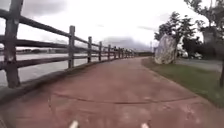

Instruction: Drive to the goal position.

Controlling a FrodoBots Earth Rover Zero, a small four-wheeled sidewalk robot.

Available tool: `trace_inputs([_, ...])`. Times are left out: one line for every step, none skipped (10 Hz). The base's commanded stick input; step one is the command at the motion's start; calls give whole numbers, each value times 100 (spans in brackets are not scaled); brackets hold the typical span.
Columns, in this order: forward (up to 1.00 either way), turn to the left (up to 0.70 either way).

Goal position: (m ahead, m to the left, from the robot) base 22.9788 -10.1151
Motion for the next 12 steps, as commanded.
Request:
trace_inputs([100, -17])
trace_inputs([100, -11])
trace_inputs([100, -4])
trace_inputs([100, 0])
trace_inputs([100, 0])
trace_inputs([100, 0])
trace_inputs([100, 0])
trace_inputs([100, 0])
trace_inputs([100, 0])
trace_inputs([100, 19])
trace_inputs([100, 27])
trace_inputs([100, 27])
